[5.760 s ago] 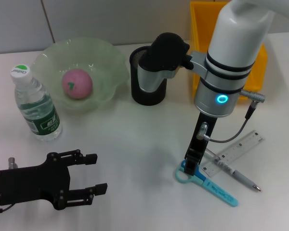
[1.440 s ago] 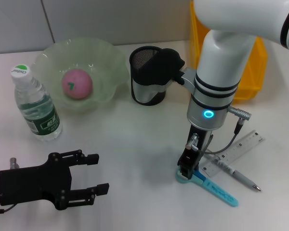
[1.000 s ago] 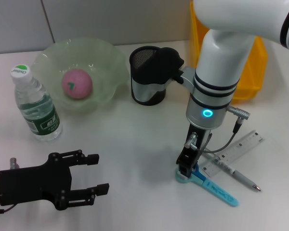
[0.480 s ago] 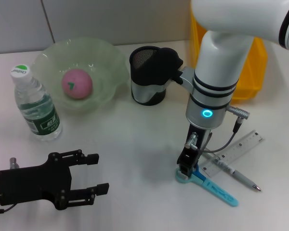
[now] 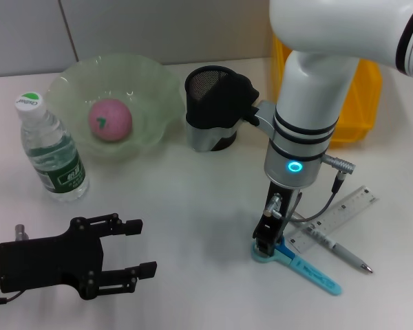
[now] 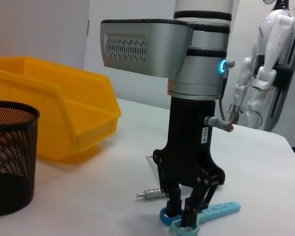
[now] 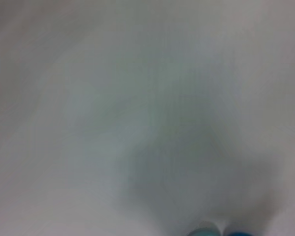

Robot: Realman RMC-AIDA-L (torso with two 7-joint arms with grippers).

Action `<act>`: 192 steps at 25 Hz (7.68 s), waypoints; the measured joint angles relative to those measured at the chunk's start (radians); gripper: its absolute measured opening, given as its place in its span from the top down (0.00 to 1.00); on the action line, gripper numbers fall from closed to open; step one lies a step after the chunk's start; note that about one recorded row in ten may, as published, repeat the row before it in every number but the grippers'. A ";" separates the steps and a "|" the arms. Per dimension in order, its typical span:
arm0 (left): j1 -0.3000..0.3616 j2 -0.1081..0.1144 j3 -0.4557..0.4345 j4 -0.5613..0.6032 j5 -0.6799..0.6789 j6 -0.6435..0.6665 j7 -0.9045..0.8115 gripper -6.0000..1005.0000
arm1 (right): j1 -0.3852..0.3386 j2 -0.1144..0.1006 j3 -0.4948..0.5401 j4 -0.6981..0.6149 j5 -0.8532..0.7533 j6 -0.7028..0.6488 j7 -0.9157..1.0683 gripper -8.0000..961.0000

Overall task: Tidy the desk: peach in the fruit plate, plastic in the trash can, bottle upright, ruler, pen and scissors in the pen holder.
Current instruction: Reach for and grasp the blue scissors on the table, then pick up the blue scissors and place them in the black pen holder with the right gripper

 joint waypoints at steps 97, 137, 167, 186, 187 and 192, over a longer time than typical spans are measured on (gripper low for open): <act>0.011 0.000 -0.004 0.000 0.000 0.028 -0.008 0.25 | 0.009 0.000 -0.055 -0.011 0.061 0.021 -0.007 0.89; 0.021 0.020 -0.021 0.004 0.000 0.022 -0.013 0.25 | 0.011 -0.016 0.152 -0.140 0.108 -0.049 -0.082 0.89; 0.014 0.023 -0.052 0.008 -0.001 0.028 -0.013 0.25 | -0.076 -0.037 0.482 -0.356 0.063 -0.119 -0.195 0.88; 0.010 0.018 -0.050 0.009 -0.002 0.029 -0.013 0.25 | -0.151 -0.031 0.638 -0.467 0.158 -0.057 -0.330 0.88; 0.010 0.018 -0.050 0.009 -0.002 0.029 -0.013 0.25 | -0.157 -0.030 0.639 -0.468 0.167 -0.050 -0.341 0.88; 0.010 0.018 -0.052 0.009 -0.001 0.029 -0.013 0.25 | -0.187 -0.031 0.642 -0.474 0.242 -0.003 -0.408 0.87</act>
